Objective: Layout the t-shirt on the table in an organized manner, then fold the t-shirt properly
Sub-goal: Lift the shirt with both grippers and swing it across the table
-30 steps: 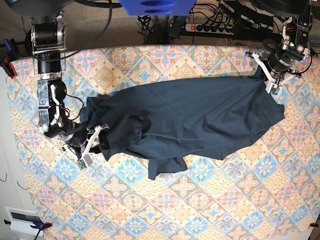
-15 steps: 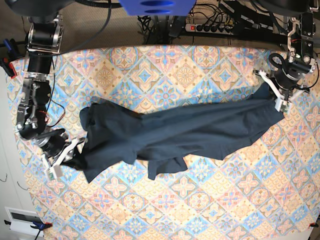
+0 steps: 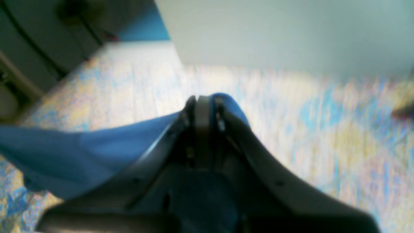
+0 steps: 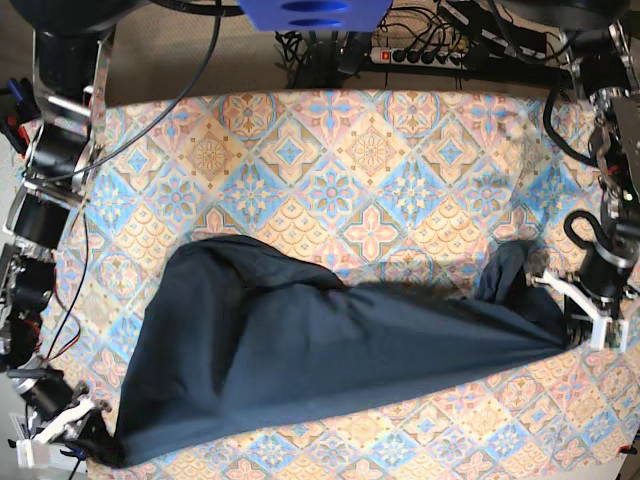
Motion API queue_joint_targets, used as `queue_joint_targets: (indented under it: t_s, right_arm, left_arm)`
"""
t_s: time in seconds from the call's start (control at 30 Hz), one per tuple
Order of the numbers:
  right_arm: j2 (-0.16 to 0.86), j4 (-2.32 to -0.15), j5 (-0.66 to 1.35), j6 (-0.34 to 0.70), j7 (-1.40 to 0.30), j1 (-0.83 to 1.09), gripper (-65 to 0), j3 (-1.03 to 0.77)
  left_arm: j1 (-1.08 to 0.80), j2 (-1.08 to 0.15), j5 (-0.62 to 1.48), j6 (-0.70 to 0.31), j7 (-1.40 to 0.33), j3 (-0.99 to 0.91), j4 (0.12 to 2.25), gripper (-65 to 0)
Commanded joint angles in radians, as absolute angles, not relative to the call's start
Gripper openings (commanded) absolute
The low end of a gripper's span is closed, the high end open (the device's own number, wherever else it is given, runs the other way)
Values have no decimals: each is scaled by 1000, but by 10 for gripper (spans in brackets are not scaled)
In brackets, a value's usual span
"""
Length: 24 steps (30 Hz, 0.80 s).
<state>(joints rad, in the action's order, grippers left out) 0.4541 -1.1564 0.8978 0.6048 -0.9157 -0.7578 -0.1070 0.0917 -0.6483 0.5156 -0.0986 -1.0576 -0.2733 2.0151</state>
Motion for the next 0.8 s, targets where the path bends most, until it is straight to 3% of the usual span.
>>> queue_joint_targets:
  t_s: [0.0, 0.2, 0.47, 0.77]
  right_arm:
    - [475, -1142, 906, 596, -889, -826, -642, -111]
    - [470, -1032, 906, 598, -877, -1047, -643, 1]
    - [469, -891, 906, 598, -835, -1291, -643, 22]
    - [486, -889, 909, 598, -846, -1306, -643, 13]
  left_arm:
    - [165, -671, 506, -91, -1046, -262, 2023, -650]
    - [414, -671, 503, -91, -1090, -160, 1923, -650]
    - [725, -671, 501, -90, -1087, -88, 1747, -650]
    - [857, -673, 510, -90, -1092, -93, 1724, -650]
